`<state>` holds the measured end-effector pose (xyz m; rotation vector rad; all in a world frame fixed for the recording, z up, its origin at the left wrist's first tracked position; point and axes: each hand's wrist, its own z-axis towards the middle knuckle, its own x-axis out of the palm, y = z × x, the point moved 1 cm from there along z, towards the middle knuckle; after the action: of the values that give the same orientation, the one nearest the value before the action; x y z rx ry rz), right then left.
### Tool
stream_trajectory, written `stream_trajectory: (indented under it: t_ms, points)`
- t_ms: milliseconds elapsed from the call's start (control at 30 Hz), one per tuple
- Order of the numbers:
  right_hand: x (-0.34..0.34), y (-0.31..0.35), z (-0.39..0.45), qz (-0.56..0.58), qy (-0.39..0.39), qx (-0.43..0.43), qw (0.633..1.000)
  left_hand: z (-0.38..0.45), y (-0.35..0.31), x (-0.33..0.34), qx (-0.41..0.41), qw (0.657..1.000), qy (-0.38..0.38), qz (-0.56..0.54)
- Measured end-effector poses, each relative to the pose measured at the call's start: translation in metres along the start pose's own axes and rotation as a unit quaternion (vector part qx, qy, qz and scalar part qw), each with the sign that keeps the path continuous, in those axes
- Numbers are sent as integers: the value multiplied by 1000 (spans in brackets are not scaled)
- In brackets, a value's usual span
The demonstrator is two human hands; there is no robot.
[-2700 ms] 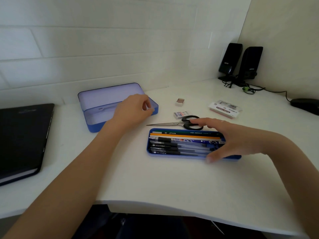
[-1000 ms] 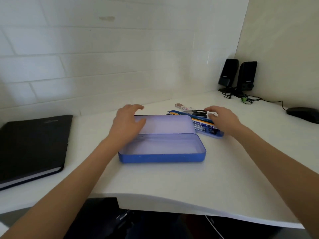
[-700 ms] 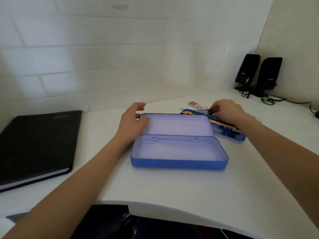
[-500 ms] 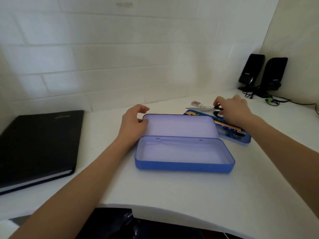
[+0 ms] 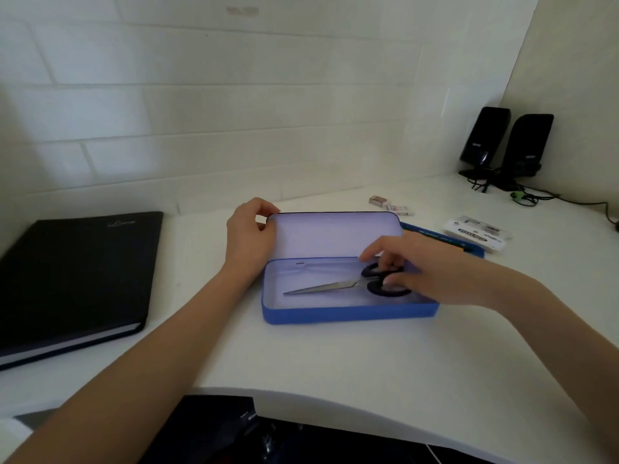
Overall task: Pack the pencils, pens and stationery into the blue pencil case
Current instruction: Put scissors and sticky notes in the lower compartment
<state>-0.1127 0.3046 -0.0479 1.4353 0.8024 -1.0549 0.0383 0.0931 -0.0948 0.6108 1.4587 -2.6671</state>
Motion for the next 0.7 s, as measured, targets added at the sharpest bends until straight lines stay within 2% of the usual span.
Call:
stream_trajectory:
  t_ms: [100,267,433,700]
  points:
    - [7,5,0,23,22,2,1000,1,0,1,3,1000,-2,7]
    - [18,9,3,73,-5,-19,997,1,2,2,10,1000,-15,11]
    - [15,4,0,171,-22,-2,985,1,1,2,13,1000,-15,12]
    - [20,-4,4,243,-4,16,970,3,2,4,10,999,-3,31]
